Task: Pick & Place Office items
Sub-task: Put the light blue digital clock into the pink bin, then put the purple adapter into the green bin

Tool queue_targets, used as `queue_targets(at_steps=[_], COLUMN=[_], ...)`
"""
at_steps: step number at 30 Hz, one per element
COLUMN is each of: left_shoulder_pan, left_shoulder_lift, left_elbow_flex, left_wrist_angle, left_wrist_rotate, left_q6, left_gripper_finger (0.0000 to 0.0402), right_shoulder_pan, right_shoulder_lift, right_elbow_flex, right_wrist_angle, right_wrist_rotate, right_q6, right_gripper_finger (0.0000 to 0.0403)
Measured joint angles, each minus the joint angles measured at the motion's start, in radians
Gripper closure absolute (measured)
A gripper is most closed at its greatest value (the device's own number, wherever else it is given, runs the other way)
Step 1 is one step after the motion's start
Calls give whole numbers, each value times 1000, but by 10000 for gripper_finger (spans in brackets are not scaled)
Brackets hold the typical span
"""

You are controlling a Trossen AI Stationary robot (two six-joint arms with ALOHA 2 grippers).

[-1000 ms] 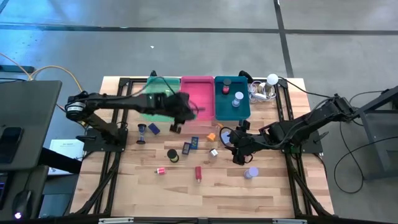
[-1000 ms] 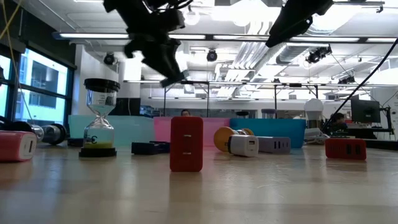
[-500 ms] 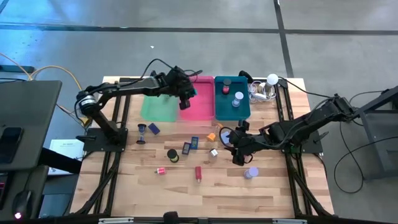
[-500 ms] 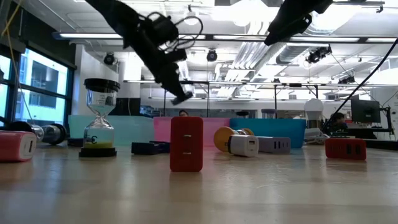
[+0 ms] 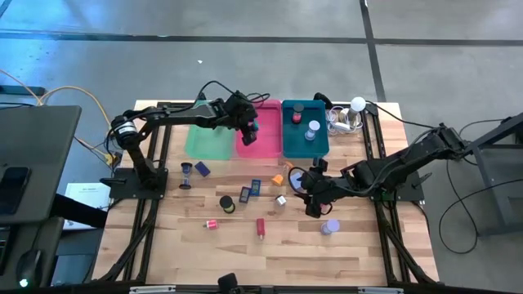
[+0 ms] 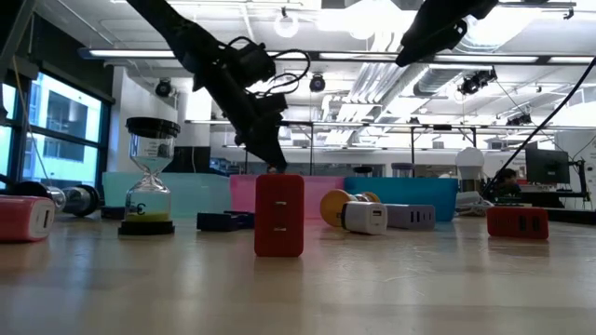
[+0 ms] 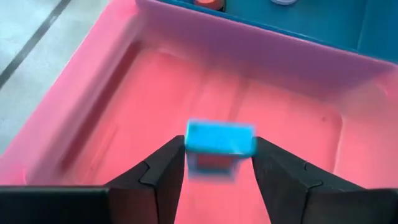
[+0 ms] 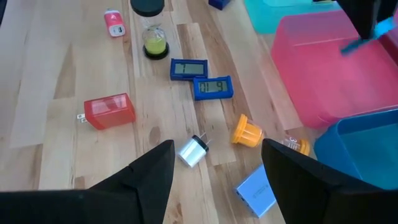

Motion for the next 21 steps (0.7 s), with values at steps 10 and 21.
queue_targets(at_steps=[10,21], left_shoulder_pan=[-4,-99], left_shoulder_lift=[-3,-103], left_elbow_flex=[0,0], left_wrist_angle=[9,-17], left_wrist_rotate=[0,0], left_q6=[-18,34], left_gripper_finger=[222,220], right_shoulder_pan=[0,0], right_shoulder_lift=[0,0], right_elbow_flex=[0,0], right_wrist_angle=[0,-10], right_wrist_rotate=[-2,-3], right_q6=[1,1], right_gripper_finger=[172,172])
